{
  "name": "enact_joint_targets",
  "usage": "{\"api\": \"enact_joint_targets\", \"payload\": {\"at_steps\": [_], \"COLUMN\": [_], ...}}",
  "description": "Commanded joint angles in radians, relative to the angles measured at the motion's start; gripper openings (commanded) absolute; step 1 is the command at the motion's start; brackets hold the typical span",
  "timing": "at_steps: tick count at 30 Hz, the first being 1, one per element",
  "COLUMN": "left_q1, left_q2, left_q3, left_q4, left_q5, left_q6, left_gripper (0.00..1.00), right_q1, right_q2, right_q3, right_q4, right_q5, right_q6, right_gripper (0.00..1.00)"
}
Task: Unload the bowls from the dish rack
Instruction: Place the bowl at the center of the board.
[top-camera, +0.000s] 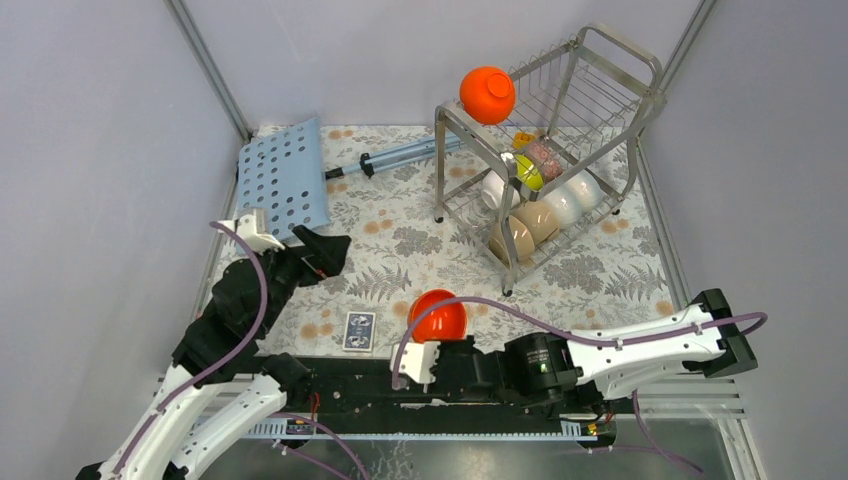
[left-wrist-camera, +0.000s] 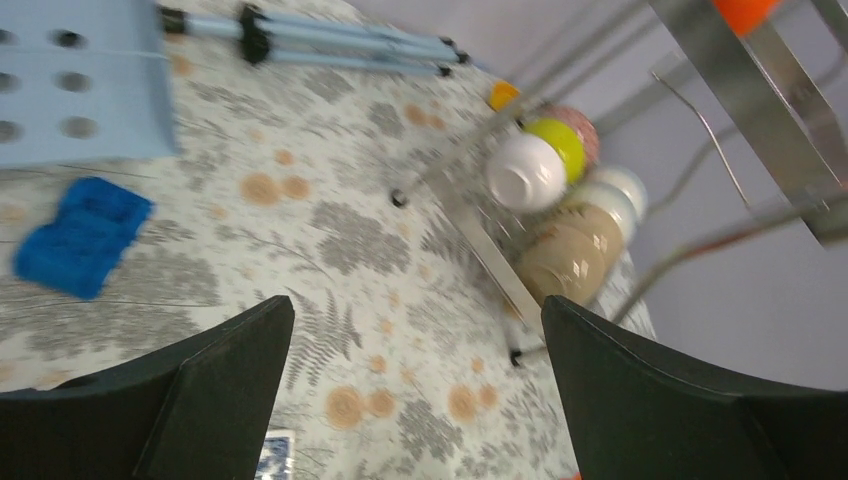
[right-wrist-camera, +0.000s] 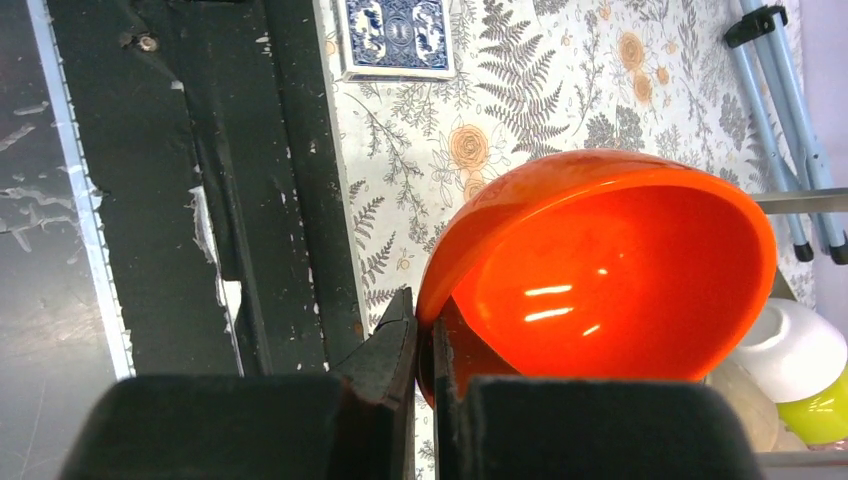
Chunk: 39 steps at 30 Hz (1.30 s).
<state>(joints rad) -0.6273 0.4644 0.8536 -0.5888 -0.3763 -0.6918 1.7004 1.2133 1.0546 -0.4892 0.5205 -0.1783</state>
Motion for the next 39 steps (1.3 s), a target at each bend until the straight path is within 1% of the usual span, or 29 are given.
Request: {"api": "enact_joint_targets", "payload": {"at_steps": [1,5,8,12,14,17,19,22,25,29,33,39], "left_q1": [-0.001,-0.001,-0.003,-0.028,-0.092,-0.248,-0.332,-0.416,-0.465,-0.522,-0.552,-0.583], "left_q2": [0.037,0.142,0.198,0.246,0.286,0.363,0.419,0.481,0.529,0.601,0.654,0.706], "left_q3": [-0.057,-0.068,-0.064,-0.044,-0.012,0.04,0.073,0.106,0.129,0.165,0.188,0.197], "left_q4": [0.178,0.172,0.15,0.106,0.066,-0.004,-0.031,-0.038,-0.038,-0.044,-0.054,-0.07], "left_q5": [0.29,0.475,0.586,0.671,0.644,0.495,0.427,0.365,0.318,0.289,0.253,0.242], "left_q6": [-0.007,0.013,0.044,0.09,0.117,0.148,0.155,0.159,0.164,0.18,0.187,0.181], "left_gripper": [0.99,0.99,0.99,0.99,0.99,0.99,0.97,0.94,0.92,0.88,0.84,0.67], "right_q1": [0.05,0.09,0.112,0.129,0.131,0.13,0.131,0.131,0.131,0.131,0.132,0.133], "right_q2": [0.018,0.057,0.08,0.102,0.101,0.099,0.105,0.114,0.121,0.141,0.155,0.16], "right_q3": [-0.007,-0.053,-0.094,-0.118,-0.118,-0.107,-0.096,-0.085,-0.077,-0.055,-0.044,-0.031], "right_q4": [0.008,0.015,-0.012,-0.096,-0.122,-0.161,-0.187,-0.212,-0.224,-0.24,-0.241,-0.239], "right_q5": [0.112,0.112,0.112,0.06,0.034,0.006,-0.007,-0.023,-0.025,-0.029,-0.03,-0.03], "right_q6": [-0.027,-0.049,-0.068,-0.063,-0.064,-0.067,-0.064,-0.049,-0.038,-0.03,-0.032,-0.027], "right_gripper": [0.0,0.0,0.0,0.0,0.0,0.0,0.0,0.0,0.0,0.0,0.0,0.0]}}
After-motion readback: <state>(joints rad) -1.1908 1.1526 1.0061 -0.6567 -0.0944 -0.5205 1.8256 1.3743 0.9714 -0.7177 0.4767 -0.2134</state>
